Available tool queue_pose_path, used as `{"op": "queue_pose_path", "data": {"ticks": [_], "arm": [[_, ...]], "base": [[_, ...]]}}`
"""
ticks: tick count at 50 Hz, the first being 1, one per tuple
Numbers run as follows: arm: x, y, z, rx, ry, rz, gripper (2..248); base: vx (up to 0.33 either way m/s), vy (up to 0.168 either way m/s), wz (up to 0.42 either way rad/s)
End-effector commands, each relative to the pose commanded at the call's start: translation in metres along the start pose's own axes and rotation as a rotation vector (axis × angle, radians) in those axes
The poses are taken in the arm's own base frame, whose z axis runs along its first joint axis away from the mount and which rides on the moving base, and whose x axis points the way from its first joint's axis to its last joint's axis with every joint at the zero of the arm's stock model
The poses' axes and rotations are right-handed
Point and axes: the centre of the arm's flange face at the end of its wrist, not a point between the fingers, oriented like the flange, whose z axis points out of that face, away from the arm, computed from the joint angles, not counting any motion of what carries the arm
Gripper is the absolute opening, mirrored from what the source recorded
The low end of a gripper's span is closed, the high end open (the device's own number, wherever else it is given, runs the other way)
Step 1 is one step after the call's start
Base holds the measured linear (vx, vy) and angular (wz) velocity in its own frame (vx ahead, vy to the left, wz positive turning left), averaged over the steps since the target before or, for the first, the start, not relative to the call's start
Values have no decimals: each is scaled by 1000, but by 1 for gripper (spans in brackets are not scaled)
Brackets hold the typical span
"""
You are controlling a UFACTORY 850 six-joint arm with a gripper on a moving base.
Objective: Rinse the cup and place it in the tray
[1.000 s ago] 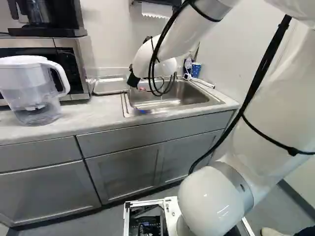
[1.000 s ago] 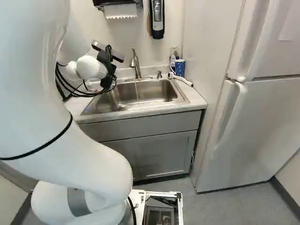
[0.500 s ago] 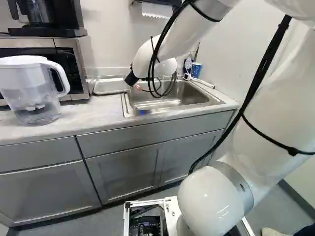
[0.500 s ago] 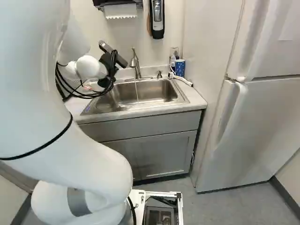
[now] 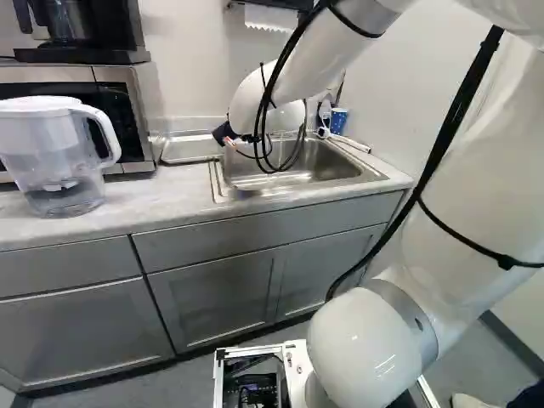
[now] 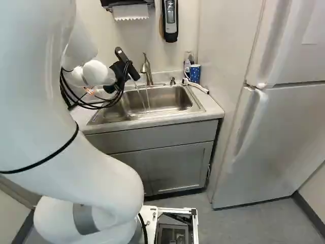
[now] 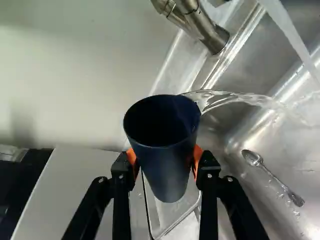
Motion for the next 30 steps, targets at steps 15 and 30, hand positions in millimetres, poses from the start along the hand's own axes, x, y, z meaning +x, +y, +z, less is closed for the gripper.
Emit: {"op": "queue_pose_path", "data": {"ticks": [15,30], "arm": [[0,0,0,0,0,158,124],[0,0,0,0,0,315,124]], "base": [[0,0,0],[0,0,0]]}}
